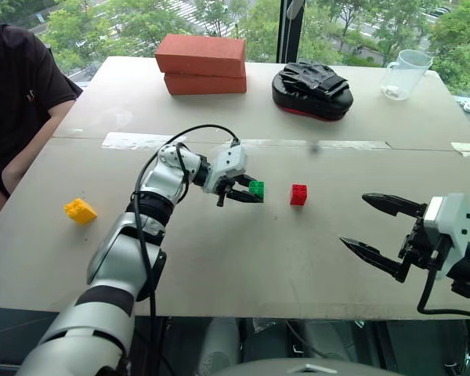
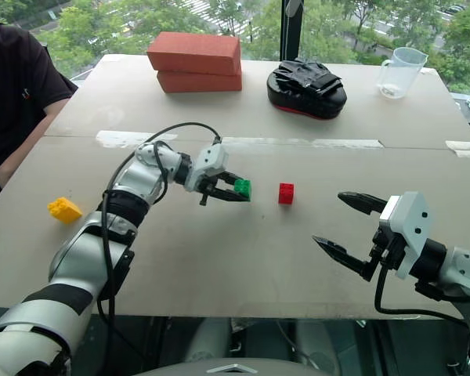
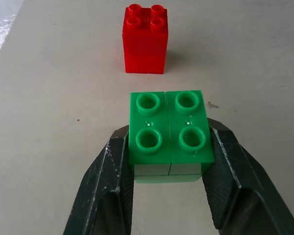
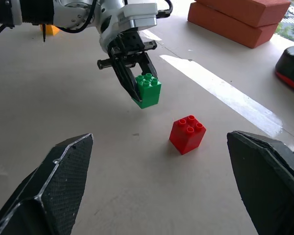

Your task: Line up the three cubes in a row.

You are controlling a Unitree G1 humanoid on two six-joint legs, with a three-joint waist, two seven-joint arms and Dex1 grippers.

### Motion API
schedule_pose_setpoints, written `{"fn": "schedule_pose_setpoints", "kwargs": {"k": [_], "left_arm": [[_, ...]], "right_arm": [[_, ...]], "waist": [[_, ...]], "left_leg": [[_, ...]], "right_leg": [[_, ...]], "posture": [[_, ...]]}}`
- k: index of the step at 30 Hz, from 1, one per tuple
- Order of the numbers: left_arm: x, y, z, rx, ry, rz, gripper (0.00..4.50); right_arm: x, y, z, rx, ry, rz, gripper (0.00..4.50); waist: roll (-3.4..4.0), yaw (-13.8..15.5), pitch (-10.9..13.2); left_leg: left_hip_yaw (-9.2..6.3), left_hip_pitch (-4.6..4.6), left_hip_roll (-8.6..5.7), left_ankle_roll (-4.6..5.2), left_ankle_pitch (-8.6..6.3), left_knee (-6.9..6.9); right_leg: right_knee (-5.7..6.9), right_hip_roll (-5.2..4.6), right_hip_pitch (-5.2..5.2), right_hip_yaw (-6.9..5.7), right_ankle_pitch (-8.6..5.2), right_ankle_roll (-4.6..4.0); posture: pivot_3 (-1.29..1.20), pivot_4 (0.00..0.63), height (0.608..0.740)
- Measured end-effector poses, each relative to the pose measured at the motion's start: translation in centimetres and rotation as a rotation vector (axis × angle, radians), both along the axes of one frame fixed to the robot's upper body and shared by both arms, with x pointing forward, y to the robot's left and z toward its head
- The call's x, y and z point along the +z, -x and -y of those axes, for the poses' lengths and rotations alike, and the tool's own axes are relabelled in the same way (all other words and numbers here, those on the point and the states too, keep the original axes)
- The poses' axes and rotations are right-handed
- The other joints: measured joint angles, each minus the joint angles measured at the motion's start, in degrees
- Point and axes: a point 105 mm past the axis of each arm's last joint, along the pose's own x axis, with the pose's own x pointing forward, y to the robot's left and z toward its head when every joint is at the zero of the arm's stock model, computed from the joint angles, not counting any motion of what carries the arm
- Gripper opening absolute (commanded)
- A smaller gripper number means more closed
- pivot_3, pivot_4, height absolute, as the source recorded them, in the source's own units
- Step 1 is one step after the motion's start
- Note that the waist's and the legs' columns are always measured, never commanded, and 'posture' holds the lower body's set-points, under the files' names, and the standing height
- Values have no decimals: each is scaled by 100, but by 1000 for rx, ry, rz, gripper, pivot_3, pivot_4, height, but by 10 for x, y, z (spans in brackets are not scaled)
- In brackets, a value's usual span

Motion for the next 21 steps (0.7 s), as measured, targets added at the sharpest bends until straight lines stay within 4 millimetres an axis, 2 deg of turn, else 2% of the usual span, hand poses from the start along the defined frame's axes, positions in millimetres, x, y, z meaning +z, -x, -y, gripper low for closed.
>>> {"fn": "schedule_pose_setpoints", "kwargs": {"k": [5, 19, 21], "left_arm": [[-2, -4, -1, 2, -22, 4, 1276], [-5, -14, 13, 46, -18, 25, 1276], [-8, -14, 12, 49, -26, 18, 2292]], "right_arm": [[-5, 2, 6, -47, 2, -25, 4500], [-10, 5, 10, -68, 27, -24, 4500], [-10, 5, 10, -69, 29, -26, 4500]], "waist": [[0, 20, 0], [-1, 23, 0], [-1, 23, 0]], "left_leg": [[-18, -6, -1, 21, -12, 19], [-31, -7, -4, 23, -13, 30], [-32, -7, -4, 23, -13, 30]], "right_leg": [[3, -2, 8, -17, 0, 1], [5, -4, 19, -30, 2, 5], [5, -4, 19, -32, 2, 5]], "posture": [[0, 150, 737], [0, 150, 737], [0, 150, 737]]}}
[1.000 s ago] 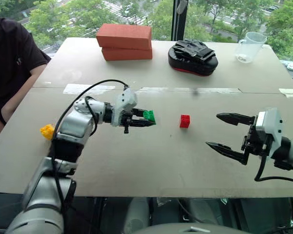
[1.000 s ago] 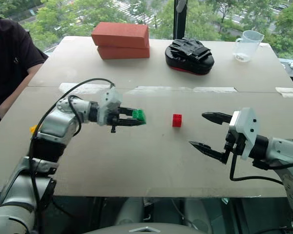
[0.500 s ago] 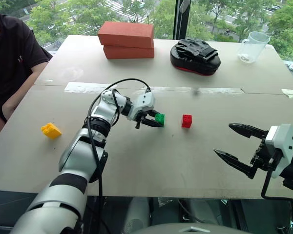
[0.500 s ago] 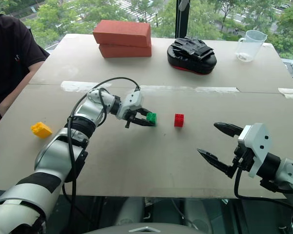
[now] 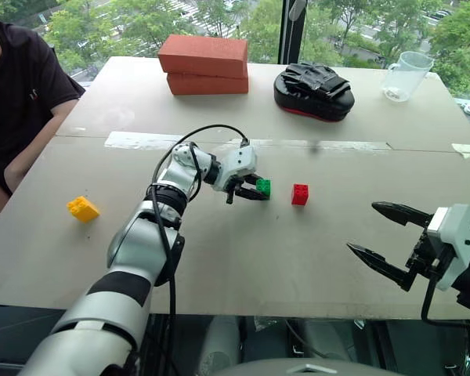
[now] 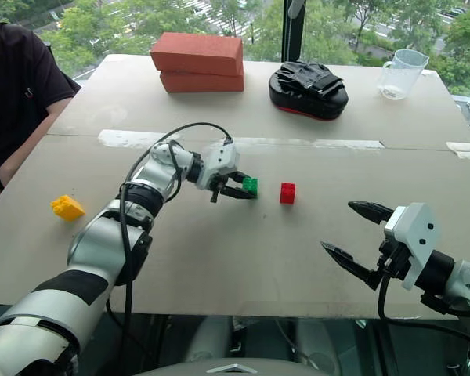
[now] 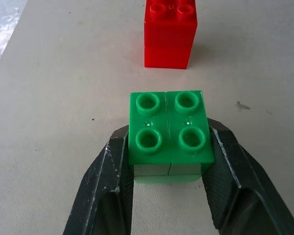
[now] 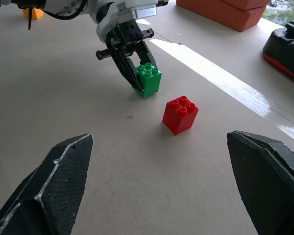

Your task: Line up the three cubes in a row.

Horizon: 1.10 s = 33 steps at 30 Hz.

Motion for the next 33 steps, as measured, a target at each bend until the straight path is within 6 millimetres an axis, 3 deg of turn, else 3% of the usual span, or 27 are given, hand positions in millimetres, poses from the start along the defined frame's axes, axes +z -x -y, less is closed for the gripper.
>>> {"fn": "schedule_pose_setpoints", "kwargs": {"k": [5, 10, 12, 13, 16, 19, 20, 23, 26, 29, 33], "left_arm": [[1, -1, -1, 12, 21, -3, 4469], [18, 0, -13, 7, 80, 0, 4469], [34, -1, -34, 42, 114, 24, 4469], [44, 3, -55, 93, 153, 28, 4469], [53, 19, -95, 237, 222, 17, 4469], [55, 41, -132, 508, 327, -6, 4469], [56, 43, -135, 546, 346, -9, 4469], [62, 62, -182, 980, 421, 157, 4469], [44, 95, -229, 1393, 313, 276, 4469], [30, 132, -257, 1591, 207, 257, 4469], [29, 155, -286, 1790, 176, 271, 4469]], "right_arm": [[-1, 1, 0, 3, 6, -9, 4500], [3, 1, -1, 26, 19, 8, 4500], [5, -1, -2, 44, 17, 21, 4500], [8, -2, -6, 68, 9, 31, 4500], [9, -6, -12, 117, -12, 33, 4500], [9, -14, -22, 191, -41, 30, 4500], [9, -14, -23, 198, -44, 27, 4500], [16, -26, -43, 307, -83, 66, 4500], [15, -34, -59, 394, -96, 68, 4500], [11, -40, -69, 472, -99, 25, 4500], [6, -45, -74, 537, -82, 4, 4500]], "waist": [[0, -1, 0], [0, -25, 0], [1, -88, 0], [3, -148, -1], [13, -245, -3], [11, -261, -3], [10, -211, -2], [11, -166, -5], [-1, -129, -8], [-3, -35, -9], [-5, 28, -11]], "left_leg": [[0, 0, 0, 0, 0, 1], [-1, 1, 1, -1, 0, 1], [-3, 4, 4, -2, 1, 0], [-6, 8, 7, -4, 2, -2], [-43, 12, 14, -27, 15, -5], [-62, 6, 9, -29, 15, 1], [-69, 4, 7, -29, 16, 6], [-68, 16, 2, -19, 10, 10], [-78, 15, -2, -16, 8, 10], [-84, 15, -4, -29, 16, 10], [-99, 27, -10, -23, 13, 10]], "right_leg": [[1, 0, 0, -1, 0, 0], [3, 1, 0, 0, 0, 0], [7, 2, 0, 1, 0, 0], [8, 3, 0, 5, 0, -1], [14, -4, 0, 23, 0, -1], [13, -19, 3, 22, 0, 0], [16, -21, 5, 14, 0, 0], [19, -49, 12, 15, 2, 2], [29, -40, 13, 7, 2, 0], [34, -40, 13, -4, 1, -2], [41, -42, 27, -22, 2, -5]], "posture": [[0, 150, 737], [0, 150, 737], [0, 150, 737], [0, 150, 737], [0, 150, 737], [0, 150, 737], [0, 150, 737], [0, 150, 737], [0, 150, 737], [0, 150, 737], [0, 150, 737]]}}
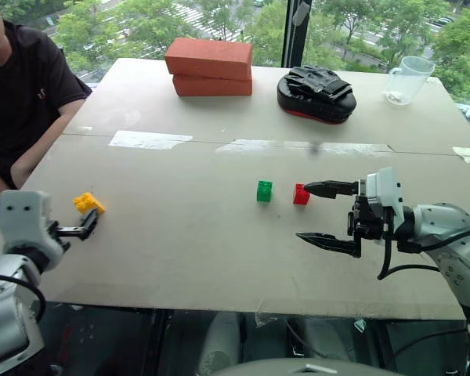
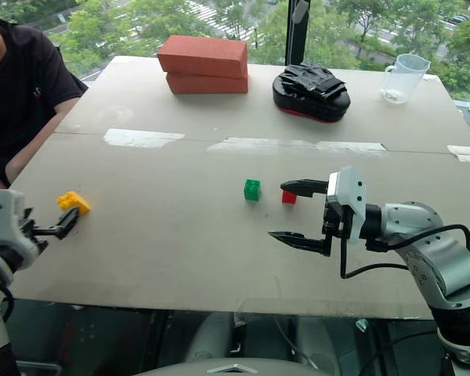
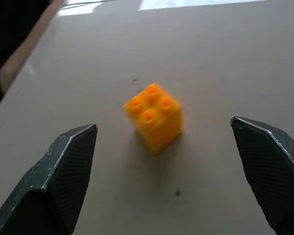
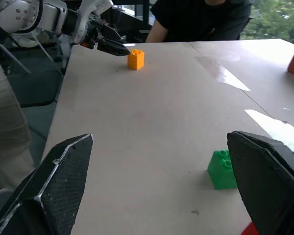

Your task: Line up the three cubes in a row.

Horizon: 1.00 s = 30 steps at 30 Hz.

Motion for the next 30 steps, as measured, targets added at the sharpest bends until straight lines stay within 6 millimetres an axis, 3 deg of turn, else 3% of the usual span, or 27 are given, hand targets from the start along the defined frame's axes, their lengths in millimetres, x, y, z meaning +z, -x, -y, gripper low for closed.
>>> {"fn": "schedule_pose_setpoints", "kwargs": {"k": [5, 12, 19, 20, 21, 26, 30], "left_arm": [[-15, 4, 7, 119, 80, 26, 4469], [-12, -23, 21, 205, 146, 132, 4469], [-22, -40, 14, 283, 156, 121, 4469], [-25, -41, 12, 300, 156, 115, 3973], [-29, -42, 9, 321, 158, 111, 3757], [-38, -52, 8, 330, 150, 132, 1377], [-39, -58, 11, 308, 145, 154, 1222]], "right_arm": [[1, -8, 0, 14, 10, 10, 4500], [4, -9, -3, 28, 7, 25, 4500], [4, -9, -3, 21, 9, 27, 4500], [4, -10, -3, 19, 10, 28, 4500], [4, -10, -2, 16, 11, 27, 4500], [1, -9, 1, 4, 22, 19, 4500], [1, -7, 0, 1, 25, 14, 4500]], "waist": [[-2, -17, -1], [-4, -28, -2], [-3, -46, -2], [-3, -44, -2], [-3, -40, -2], [-4, -30, -2], [-3, -31, -2]], "left_leg": [[0, 53, -2, 1, -1, -9], [-1, 72, -2, 2, -2, -12], [5, 71, -2, 2, -3, -18], [4, 71, -2, 2, -3, -18], [4, 70, -2, 2, -3, -18], [4, 68, -2, 2, -3, -20], [2, 68, -1, 2, -4, -24]], "right_leg": [[-1, -30, 51, -6, -1, -2], [-1, -34, 69, -1, 0, -4], [-6, -35, 66, 3, 0, -5], [-7, -36, 66, 2, -1, -5], [-8, -37, 66, 1, 0, -5], [-12, -44, 66, 0, 0, -5], [-13, -50, 66, 0, -1, -6]], "posture": [[0, 150, 737], [0, 150, 737], [0, 150, 737], [0, 150, 737], [0, 150, 737], [0, 150, 737], [0, 150, 737]]}}
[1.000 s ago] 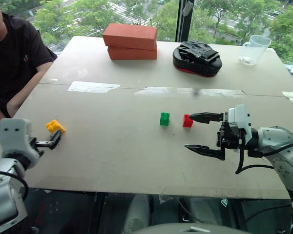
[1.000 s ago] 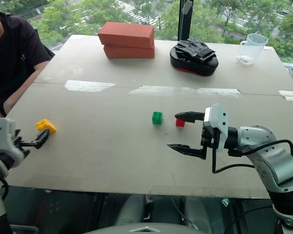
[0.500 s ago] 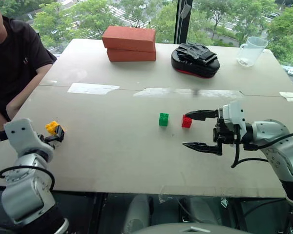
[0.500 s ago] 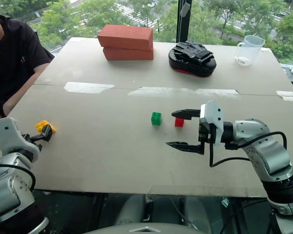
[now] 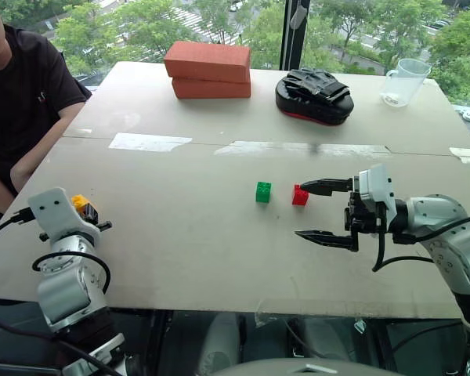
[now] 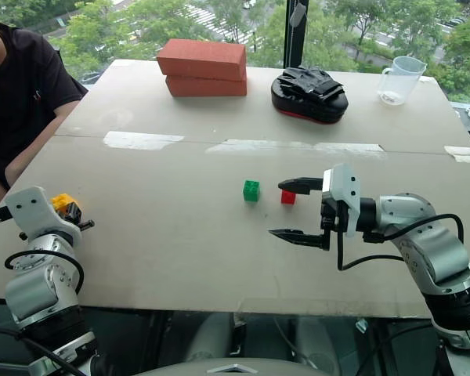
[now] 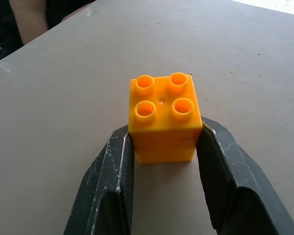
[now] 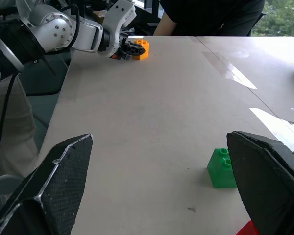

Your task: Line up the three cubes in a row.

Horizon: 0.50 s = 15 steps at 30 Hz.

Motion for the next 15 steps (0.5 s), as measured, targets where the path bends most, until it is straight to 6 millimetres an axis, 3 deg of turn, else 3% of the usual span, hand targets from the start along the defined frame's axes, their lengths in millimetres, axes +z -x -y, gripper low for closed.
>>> {"fn": "schedule_pose_setpoints", "kwargs": {"k": [5, 8, 11, 15], "left_arm": [[1, -5, 5, -89, -31, 6, 1222], [3, -19, 42, -415, -36, 15, 1222], [14, -31, 108, -919, -47, 27, 1222], [25, -33, 147, -1351, -73, -44, 1222]], "right_arm": [[4, 3, 1, -12, -2, 13, 4500], [3, 4, 4, -42, -3, 12, 4500], [-1, 4, 8, -83, 9, 4, 4500], [-5, 2, 21, -152, 24, -18, 4500]], "waist": [[0, -5, 0], [2, 15, 1], [6, -2, 1], [18, -33, 8]], "left_leg": [[-1, 0, 0, -1, -1, -9], [-4, -4, -3, -10, 3, -27], [4, -2, -6, -16, 5, -49], [11, -2, -8, -13, 6, -72]], "right_leg": [[-10, -6, -1, 0, 0, -2], [-27, -19, -2, -8, -4, -10], [-44, -38, -4, -11, -11, -23], [-46, -35, -16, -15, -18, -35]], "posture": [[0, 150, 737], [0, 150, 737], [0, 150, 737], [0, 150, 737]]}}
